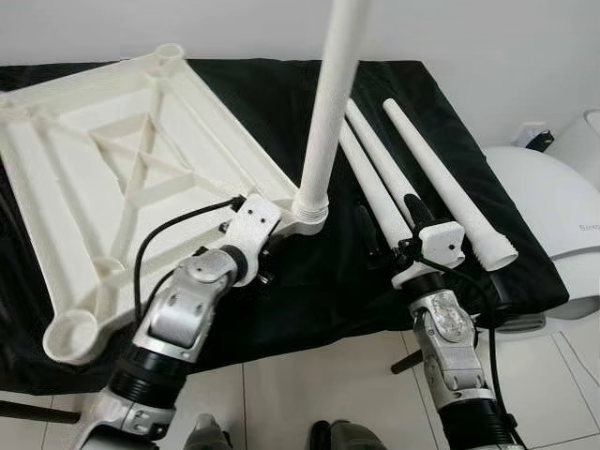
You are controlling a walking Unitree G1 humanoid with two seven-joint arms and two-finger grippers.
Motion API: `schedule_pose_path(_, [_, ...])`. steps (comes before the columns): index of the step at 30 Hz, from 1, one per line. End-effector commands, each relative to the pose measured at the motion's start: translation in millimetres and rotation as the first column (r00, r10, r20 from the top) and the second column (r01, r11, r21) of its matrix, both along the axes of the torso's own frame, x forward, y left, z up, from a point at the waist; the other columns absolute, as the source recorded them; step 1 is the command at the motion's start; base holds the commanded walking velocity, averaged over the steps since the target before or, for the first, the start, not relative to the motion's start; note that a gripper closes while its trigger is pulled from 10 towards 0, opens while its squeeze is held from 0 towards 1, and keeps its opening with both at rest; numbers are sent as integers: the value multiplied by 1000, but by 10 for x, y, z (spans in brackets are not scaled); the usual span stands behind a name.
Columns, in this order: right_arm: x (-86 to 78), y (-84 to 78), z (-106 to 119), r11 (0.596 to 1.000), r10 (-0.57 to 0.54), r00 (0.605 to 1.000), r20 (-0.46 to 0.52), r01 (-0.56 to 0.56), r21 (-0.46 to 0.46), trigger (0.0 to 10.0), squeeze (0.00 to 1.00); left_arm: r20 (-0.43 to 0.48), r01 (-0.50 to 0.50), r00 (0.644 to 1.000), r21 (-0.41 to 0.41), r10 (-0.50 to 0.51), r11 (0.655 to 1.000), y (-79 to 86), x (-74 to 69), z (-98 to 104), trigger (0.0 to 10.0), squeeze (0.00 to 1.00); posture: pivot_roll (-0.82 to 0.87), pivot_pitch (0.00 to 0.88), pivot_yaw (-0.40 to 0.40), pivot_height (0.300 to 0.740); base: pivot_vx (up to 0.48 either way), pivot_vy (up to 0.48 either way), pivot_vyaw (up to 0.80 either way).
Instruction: Building children table
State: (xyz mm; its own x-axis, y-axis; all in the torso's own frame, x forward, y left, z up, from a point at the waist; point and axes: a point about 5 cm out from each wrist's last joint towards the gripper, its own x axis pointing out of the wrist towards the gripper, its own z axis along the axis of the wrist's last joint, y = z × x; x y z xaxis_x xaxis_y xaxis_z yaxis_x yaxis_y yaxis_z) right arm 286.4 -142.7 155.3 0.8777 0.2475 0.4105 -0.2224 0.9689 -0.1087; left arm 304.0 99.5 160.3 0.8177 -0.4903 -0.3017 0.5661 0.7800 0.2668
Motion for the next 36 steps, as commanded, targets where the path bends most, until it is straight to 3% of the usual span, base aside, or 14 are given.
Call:
schedule_pose_path(1, [2,-8,-35,1000,8,1000,-15,-9,-13,10000,0,-15,80,997,-3,-80,997,-84,-74,-32,0,0,43,138,-44,740,0,0,0])
schedule_pose_path(6, [12,4,-14,999,31,999,-11,-31,-14,10000,0,-24,110,994,-7,-110,994,-112,-108,-38,0,0,43,140,-45,740,0,0,0])
schedule_pose_path(7, [21,11,12,998,58,998,-12,-58,-7,10000,0,-33,131,991,-2,-131,991,-133,-132,-47,3020,0,44,141,-46,740,0,0,0])
schedule_pose_path(8, [35,4,49,995,103,994,-18,-103,5,10000,0,-44,154,987,-7,-154,988,-157,-161,-57,9843,0,45,143,-48,740,0,0,0])
schedule_pose_path(13, [55,-18,97,986,168,985,-32,-167,22,10000,0,-53,189,980,-14,-189,982,-185,-202,-63,10000,0,44,144,-50,740,0,0,0])
schedule_pose_path(14, [63,-33,115,979,204,978,-44,-203,24,10000,0,-49,214,975,-24,-215,977,-202,-235,-56,6196,0,45,144,-51,740,0,0,0])
schedule_pose_path(15, [70,-42,147,966,260,964,-60,-259,22,10000,0,-46,242,969,-34,-243,970,-223,-278,-49,3843,0,49,147,-56,740,0,0,0])
schedule_pose_path(16, [73,-46,183,949,314,947,-70,-313,19,10000,0,-43,272,961,-31,-273,962,-241,-322,-48,3216,0,50,148,-58,740,0,0,0])
schedule_pose_path(17, [78,-52,221,929,370,925,-84,-370,16,10000,0,-50,290,955,-26,-291,957,-254,-353,-57,10000,0,54,151,-61,740,0,0,0])
schedule_pose_path(24, [80,-55,245,915,402,911,-92,-402,15,10000,0,-57,297,953,-21,-298,954,-260,-370,-65,10000,0,54,151,-61,740,0,0,0])
schedule_pose_path(27, [68,-50,325,846,528,840,-125,-533,-8,10000,0,-48,329,943,-14,-330,944,-275,-423,-48,10000,0,67,159,-72,740,0,0,0])
schedule_pose_path(29, [68,-50,325,846,528,840,-125,-533,-8,10000,0,-48,329,943,-14,-330,944,-275,-423,-48,10000,0,67,159,-72,740,0,0,0])
schedule_pose_path(32, [56,-41,385,775,618,769,-162,-631,-38,10000,0,-41,336,941,-11,-336,942,-276,-437,-30,10000,0,72,162,-75,740,0,0,0])
schedule_pose_path(36, [76,-61,417,742,648,739,-187,-667,-65,10000,0,-38,332,942,-6,-332,943,-272,-438,-21,10000,0,75,160,-75,740,0,0,0])
